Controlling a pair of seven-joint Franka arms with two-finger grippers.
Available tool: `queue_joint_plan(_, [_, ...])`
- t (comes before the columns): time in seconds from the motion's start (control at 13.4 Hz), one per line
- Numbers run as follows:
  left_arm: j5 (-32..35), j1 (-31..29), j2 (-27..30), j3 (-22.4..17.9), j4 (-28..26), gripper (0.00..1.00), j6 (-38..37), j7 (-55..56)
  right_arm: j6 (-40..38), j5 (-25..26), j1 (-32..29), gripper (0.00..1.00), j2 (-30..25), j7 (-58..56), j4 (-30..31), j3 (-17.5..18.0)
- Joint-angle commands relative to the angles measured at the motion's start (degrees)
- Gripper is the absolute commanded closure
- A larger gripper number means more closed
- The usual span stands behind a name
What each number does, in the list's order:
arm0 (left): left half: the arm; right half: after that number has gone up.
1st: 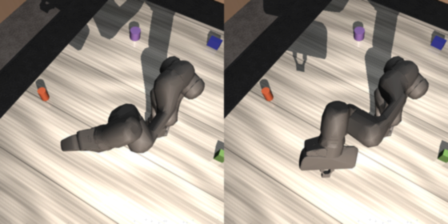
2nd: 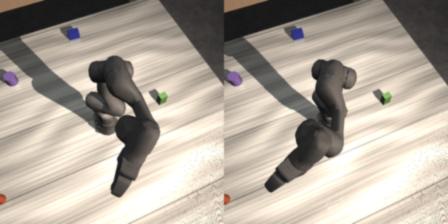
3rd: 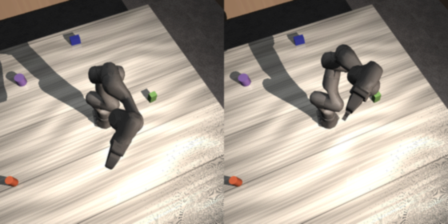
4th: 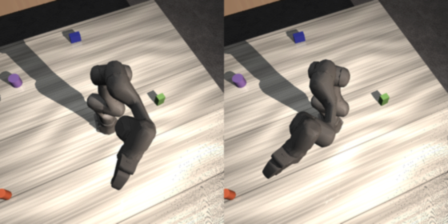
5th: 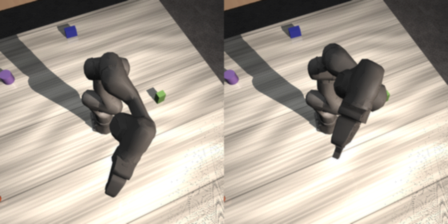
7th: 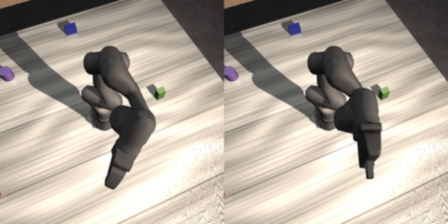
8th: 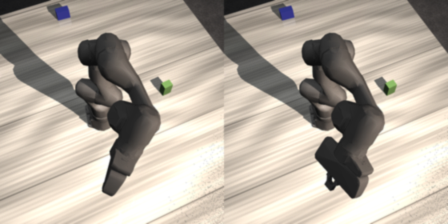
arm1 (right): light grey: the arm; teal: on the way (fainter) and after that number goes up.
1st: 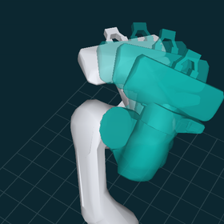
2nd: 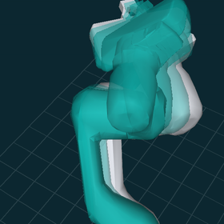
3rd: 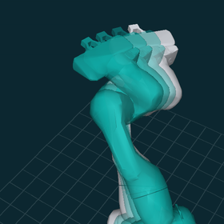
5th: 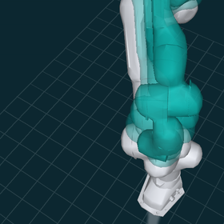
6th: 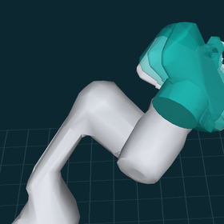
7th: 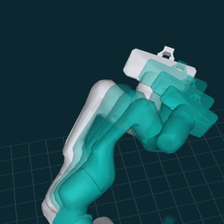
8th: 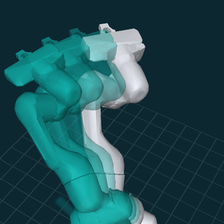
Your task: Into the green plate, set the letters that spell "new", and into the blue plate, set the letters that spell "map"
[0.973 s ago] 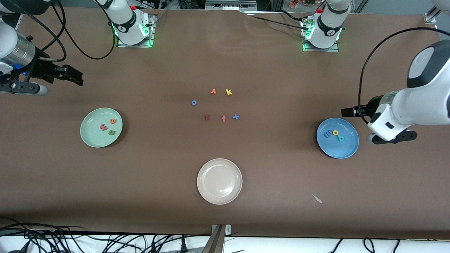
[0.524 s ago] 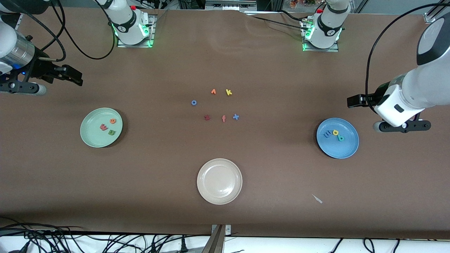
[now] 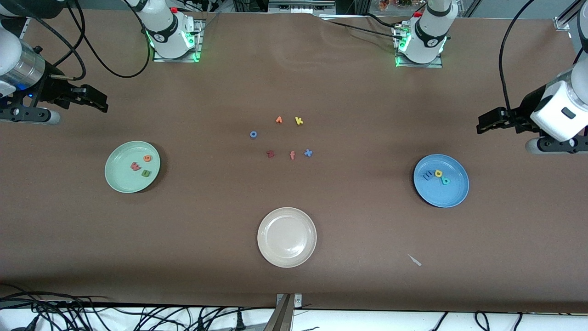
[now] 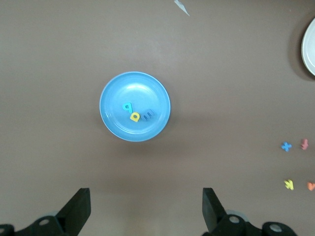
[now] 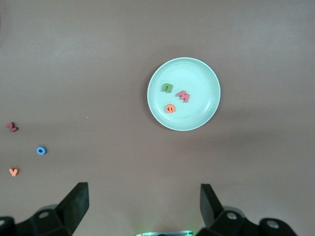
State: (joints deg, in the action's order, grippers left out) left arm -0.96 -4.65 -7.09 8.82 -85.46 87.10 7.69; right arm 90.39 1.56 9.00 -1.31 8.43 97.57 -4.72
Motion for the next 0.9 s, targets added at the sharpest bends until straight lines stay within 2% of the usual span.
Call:
queue_joint_plan(0.0, [-1.1, 2.7, 5.7, -2.9, -7.5, 0.0, 3.9, -0.1, -0.4, 0.3, -0.1, 0.0, 0.1, 0.5, -0.8, 0.1])
queue_joint_plan(0.07, [-0.6, 2.9, 7.0, -3.8, -8.7, 0.0, 5.3, -0.1, -0.4, 0.3, -0.1, 0.0, 0.1, 0.5, -0.8, 0.1])
queue_joint_plan(0.22, [-0.6, 5.4, 12.5, -6.2, -16.4, 0.0, 9.0, -0.2, -0.4, 0.3, -0.1, 0.0, 0.1, 0.5, -0.8, 0.1])
queue_joint_plan(0.37, [-0.7, 7.5, 12.5, -8.4, -16.2, 0.0, 9.0, -0.9, -0.5, 0.2, -0.1, 0.0, 0.1, 0.5, -0.8, 0.1])
queue_joint_plan(0.67, [-0.5, 6.9, 11.6, -8.1, -14.8, 0.0, 8.9, -1.0, -0.4, 0.3, -0.1, 0.0, 0.1, 0.5, -0.8, 0.1])
queue_joint_plan(0.82, [-0.5, 6.9, 10.0, -7.8, -12.3, 0.0, 8.2, -0.8, -0.4, 0.3, -0.1, 0.0, 0.1, 0.5, -0.8, 0.1])
